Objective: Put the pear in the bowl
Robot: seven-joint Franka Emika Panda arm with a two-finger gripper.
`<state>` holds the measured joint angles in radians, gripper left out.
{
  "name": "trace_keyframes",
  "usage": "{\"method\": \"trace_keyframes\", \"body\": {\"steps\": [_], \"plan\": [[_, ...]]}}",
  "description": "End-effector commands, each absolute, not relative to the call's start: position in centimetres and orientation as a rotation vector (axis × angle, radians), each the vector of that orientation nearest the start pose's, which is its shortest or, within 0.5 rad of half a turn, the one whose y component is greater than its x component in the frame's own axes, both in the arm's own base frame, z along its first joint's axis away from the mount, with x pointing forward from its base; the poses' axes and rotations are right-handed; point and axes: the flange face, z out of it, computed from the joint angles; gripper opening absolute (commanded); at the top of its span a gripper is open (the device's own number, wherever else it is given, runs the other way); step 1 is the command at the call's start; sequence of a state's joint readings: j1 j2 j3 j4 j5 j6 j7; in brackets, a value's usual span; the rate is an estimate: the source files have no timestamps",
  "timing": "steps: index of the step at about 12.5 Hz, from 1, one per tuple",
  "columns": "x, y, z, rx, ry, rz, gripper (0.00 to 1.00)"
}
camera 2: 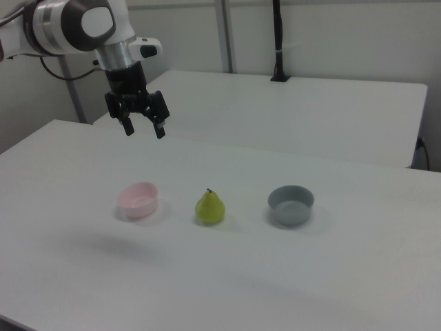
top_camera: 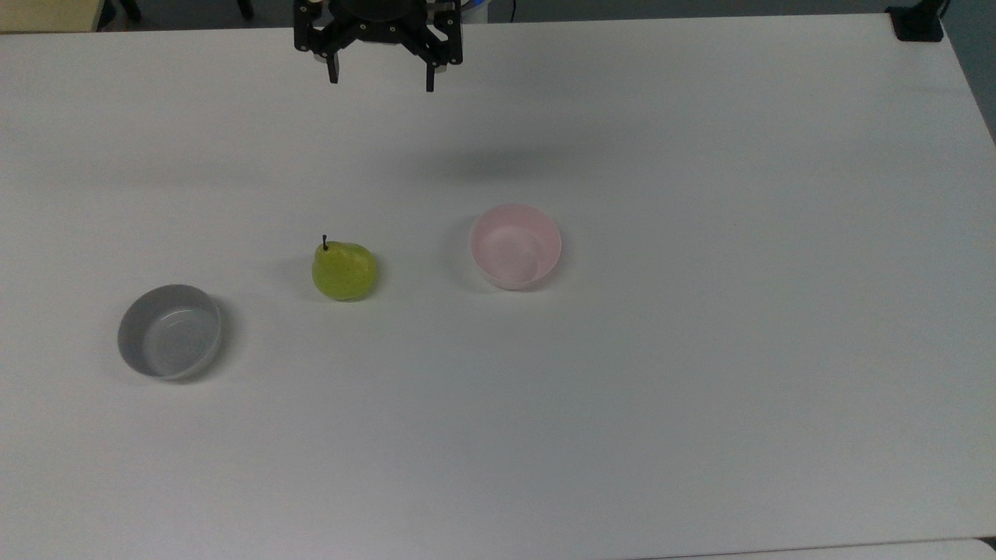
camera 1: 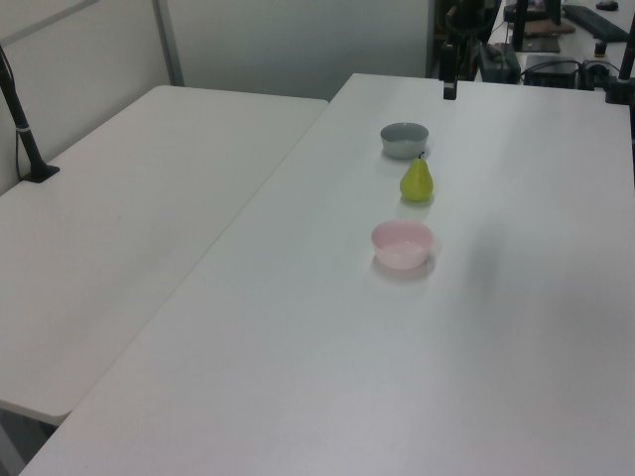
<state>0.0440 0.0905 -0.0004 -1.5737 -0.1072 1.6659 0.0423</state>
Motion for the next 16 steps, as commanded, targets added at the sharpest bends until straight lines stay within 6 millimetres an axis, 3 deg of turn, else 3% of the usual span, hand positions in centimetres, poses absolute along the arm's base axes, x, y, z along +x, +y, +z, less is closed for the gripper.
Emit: {"method": "trace_keyframes", "body": {"steps": [1, 6, 10, 13, 16], "plan": [[57.9, 1.7, 58.4, -3.246, -0.001, 0.014, 1.0], [58.9, -0.8, 57.6, -3.246, 0.012, -0.012, 1.0], [60.8, -3.6, 55.2, -3.246, -0.062, -0.045, 1.0], [63.5, -4.3, 51.1, -3.247, -0.077, -0.091, 1.0], [65.4, -4.9, 45.5, -3.253, -0.087, -0.052, 1.0]]}}
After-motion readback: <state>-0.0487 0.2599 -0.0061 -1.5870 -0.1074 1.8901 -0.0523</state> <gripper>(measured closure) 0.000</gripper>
